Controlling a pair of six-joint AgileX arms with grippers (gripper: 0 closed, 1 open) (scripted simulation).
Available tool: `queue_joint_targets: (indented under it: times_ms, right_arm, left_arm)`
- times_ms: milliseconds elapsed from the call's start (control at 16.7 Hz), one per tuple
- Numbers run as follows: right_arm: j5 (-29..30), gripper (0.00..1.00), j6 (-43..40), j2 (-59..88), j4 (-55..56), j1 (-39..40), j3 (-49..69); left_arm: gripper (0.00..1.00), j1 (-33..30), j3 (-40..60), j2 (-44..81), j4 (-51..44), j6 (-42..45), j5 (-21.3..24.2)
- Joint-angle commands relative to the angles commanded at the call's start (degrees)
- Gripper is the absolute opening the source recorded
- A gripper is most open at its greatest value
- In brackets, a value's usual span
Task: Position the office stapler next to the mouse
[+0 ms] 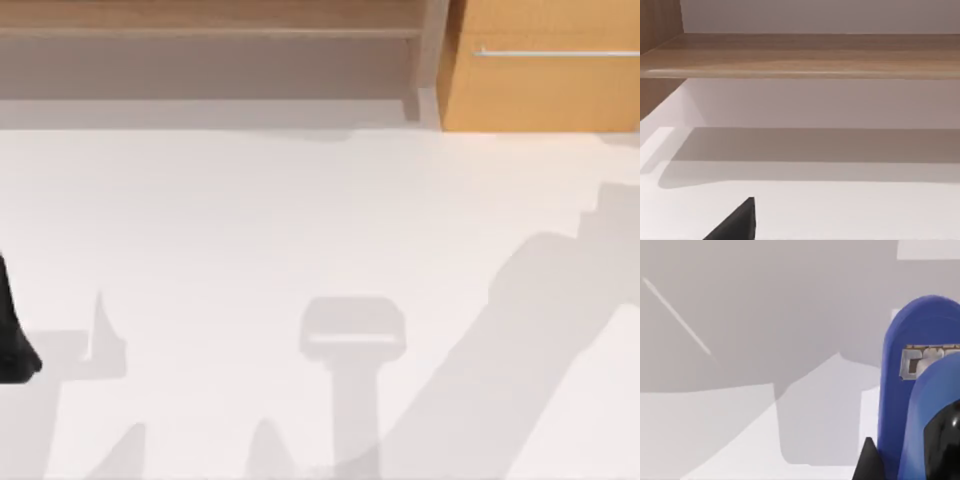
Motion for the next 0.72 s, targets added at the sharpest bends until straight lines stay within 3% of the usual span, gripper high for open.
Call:
queue_joint_targets:
  times_ms: [720]
  right_arm:
    - [-0.33,0.0,49.01,-19.41,5.62,16.15,-25.85]
  left_arm:
    - [1.0,0.0,0.0,0.0,0.0,0.0,0.0]
